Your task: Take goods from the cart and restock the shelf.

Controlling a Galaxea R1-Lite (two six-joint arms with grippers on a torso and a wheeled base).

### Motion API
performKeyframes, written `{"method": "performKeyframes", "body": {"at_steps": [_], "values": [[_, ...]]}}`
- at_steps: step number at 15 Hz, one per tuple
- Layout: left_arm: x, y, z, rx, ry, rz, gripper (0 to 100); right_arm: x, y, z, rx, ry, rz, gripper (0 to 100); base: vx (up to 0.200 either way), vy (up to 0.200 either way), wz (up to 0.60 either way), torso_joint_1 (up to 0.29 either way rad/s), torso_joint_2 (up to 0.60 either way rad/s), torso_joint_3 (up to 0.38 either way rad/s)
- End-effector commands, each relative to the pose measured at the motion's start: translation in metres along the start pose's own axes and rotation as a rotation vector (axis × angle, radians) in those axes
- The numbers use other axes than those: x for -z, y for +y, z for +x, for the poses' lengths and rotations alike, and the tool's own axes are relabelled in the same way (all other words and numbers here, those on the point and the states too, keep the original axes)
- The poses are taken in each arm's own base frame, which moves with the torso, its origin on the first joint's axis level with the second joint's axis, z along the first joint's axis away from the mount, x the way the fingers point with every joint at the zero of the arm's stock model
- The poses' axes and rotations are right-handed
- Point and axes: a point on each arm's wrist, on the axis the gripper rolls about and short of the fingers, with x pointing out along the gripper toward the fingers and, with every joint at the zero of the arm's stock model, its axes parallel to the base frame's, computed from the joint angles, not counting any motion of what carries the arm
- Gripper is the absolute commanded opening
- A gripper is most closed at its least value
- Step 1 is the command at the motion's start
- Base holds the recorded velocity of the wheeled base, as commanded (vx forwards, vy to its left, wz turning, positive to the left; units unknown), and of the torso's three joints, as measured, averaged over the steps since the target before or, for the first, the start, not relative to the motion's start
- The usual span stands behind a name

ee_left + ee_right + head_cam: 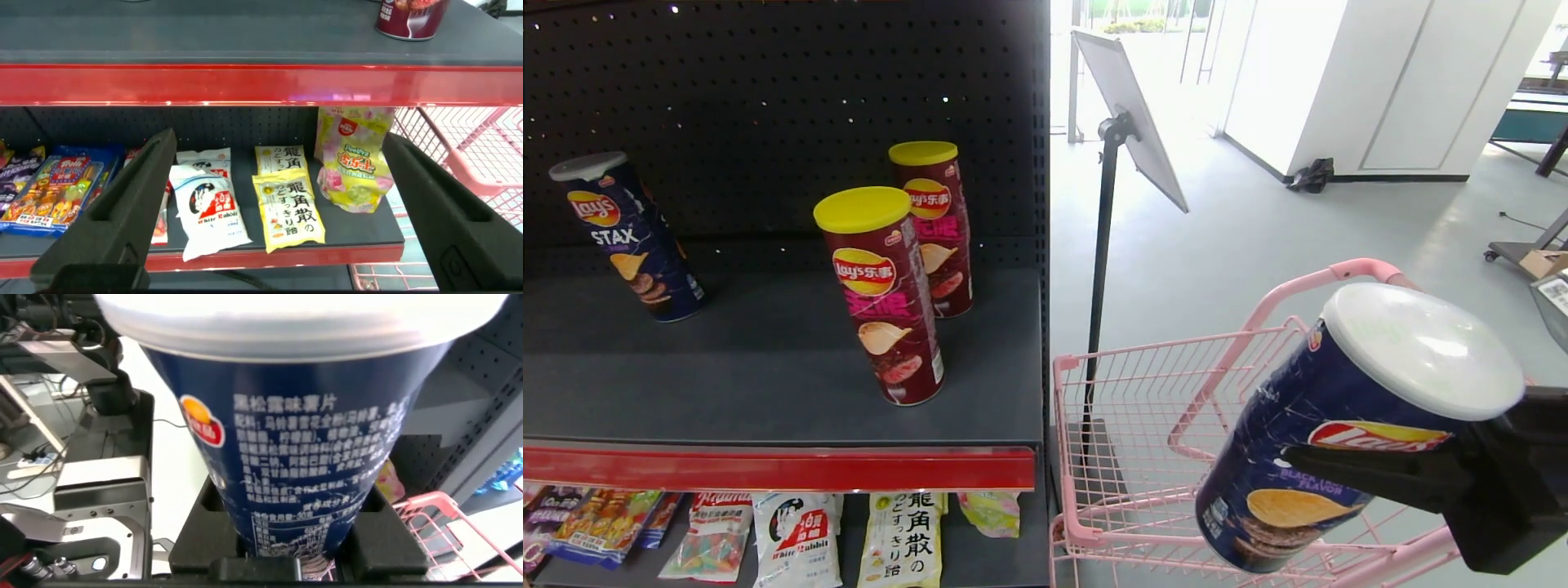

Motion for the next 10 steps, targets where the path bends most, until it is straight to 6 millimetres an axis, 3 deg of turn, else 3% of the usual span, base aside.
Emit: {"method": "performKeyframes", "body": {"at_steps": [1,3,10], "values": [[0.0000,0.0000,0.0001,0.000,0.002,-0.003,100,-0.0001,-0.0008,0.0005,0.006,0.002,0.000,0,0.000,0.000,0.00,0.000,0.00,0.000],[0.0000,0.0000,0.0001,0.000,0.002,-0.001,100,-0.0002,-0.0021,0.0015,0.007,0.003,0.001,0,0.000,0.000,0.00,0.000,0.00,0.000],[0.0000,0.0000,0.0001,0.000,0.002,-0.001,100,0.0010,-0.0021,0.0027,0.005,0.007,0.004,0,0.000,0.200,0.00,0.006,0.00,0.002]]}}
